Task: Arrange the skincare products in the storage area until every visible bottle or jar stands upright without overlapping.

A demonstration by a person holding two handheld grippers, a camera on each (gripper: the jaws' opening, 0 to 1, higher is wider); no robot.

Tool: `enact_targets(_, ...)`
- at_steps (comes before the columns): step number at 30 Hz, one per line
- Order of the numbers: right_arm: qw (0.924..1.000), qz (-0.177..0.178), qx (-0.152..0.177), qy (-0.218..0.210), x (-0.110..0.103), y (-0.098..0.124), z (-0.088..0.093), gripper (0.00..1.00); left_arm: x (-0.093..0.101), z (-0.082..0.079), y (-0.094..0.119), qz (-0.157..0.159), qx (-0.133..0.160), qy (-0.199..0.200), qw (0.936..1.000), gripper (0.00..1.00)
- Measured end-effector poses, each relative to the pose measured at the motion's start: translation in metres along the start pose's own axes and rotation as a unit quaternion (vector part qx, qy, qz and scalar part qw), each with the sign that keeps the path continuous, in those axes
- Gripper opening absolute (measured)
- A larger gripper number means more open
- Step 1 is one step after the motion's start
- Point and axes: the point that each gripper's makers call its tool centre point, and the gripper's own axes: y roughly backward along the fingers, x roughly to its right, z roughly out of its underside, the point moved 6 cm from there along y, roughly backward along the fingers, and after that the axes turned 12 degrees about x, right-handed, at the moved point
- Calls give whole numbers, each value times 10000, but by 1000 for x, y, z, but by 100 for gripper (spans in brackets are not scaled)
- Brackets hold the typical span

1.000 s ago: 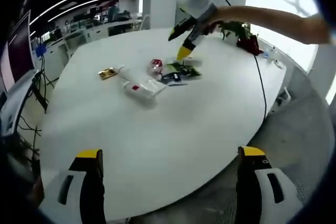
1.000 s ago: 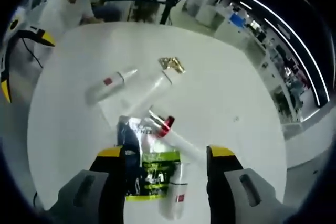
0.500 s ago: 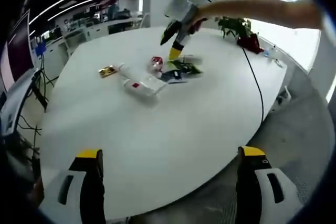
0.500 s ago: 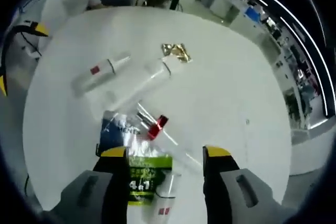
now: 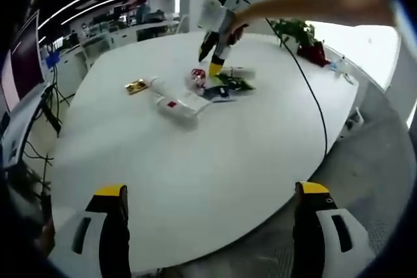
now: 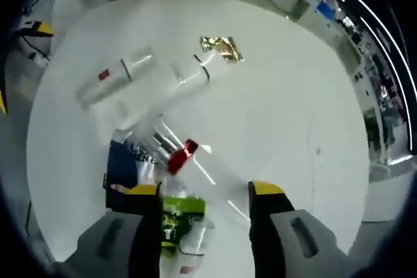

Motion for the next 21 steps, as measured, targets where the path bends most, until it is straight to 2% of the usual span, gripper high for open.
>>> enact_targets(12,9968,-431,-437,519,2,-15,0,48,-3,2,-1,-46,-45,38,10000,99)
enact_targets(21,9895,-920,-712,860,-2,-22,-5,44,-5,3,0,-84,-60,100,9999,99)
